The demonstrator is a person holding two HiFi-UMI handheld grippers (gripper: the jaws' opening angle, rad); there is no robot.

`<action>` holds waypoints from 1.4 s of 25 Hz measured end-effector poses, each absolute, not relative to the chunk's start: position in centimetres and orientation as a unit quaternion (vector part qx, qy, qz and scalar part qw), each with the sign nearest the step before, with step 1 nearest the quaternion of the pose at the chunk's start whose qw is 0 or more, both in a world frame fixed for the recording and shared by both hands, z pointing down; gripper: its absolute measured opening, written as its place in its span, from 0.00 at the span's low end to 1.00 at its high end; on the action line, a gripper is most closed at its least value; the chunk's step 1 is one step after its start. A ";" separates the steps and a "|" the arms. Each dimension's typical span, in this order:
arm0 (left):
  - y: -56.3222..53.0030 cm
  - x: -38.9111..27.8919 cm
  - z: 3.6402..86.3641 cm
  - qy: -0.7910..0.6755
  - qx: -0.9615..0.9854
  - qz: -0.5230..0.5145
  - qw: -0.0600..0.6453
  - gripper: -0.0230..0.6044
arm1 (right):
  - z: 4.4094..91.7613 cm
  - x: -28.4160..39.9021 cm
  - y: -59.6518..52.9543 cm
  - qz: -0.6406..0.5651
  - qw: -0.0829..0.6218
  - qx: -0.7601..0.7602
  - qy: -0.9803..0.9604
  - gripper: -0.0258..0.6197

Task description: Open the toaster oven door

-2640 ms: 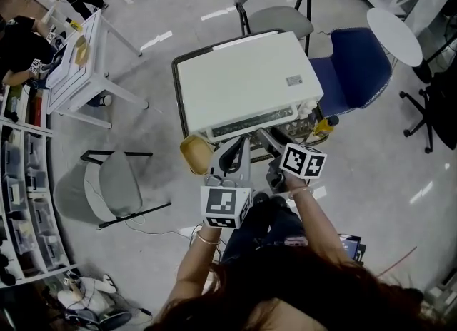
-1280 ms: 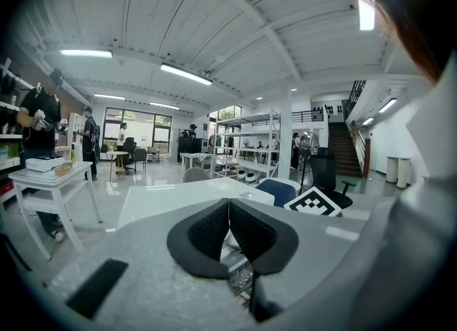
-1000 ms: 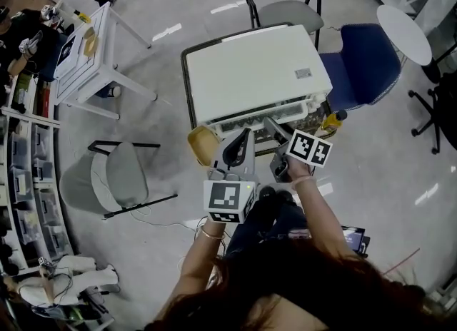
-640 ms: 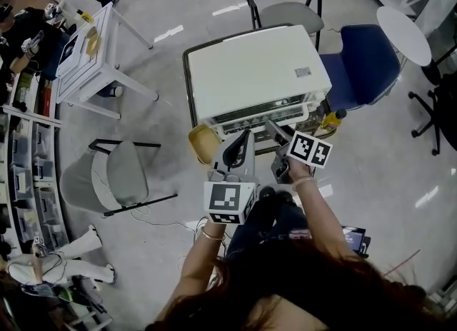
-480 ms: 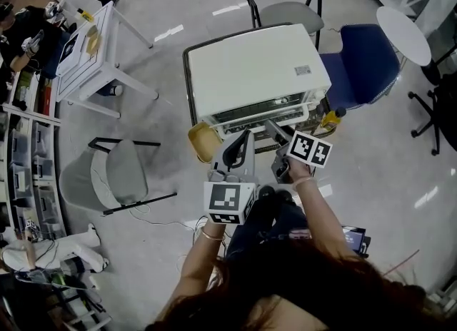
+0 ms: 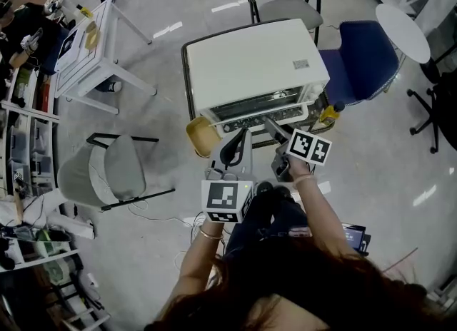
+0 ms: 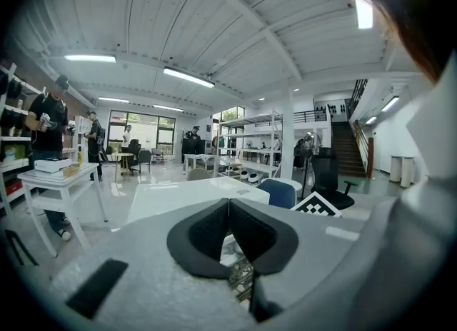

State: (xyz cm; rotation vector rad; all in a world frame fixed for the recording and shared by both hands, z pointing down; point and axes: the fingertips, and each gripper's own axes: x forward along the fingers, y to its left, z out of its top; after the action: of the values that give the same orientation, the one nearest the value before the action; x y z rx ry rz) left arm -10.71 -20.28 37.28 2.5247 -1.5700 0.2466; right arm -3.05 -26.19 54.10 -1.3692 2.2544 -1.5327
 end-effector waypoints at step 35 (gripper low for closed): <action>-16.6 -10.7 39.9 -0.541 0.832 0.077 0.102 0.06 | 57.5 -2.5 -21.0 -0.524 -0.013 -0.435 0.732 0.40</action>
State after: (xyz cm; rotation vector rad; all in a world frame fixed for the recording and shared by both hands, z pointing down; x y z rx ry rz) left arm -10.66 -16.59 39.93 2.4555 -1.5964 0.2278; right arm -2.48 -21.04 57.54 -1.3772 2.3193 -1.6592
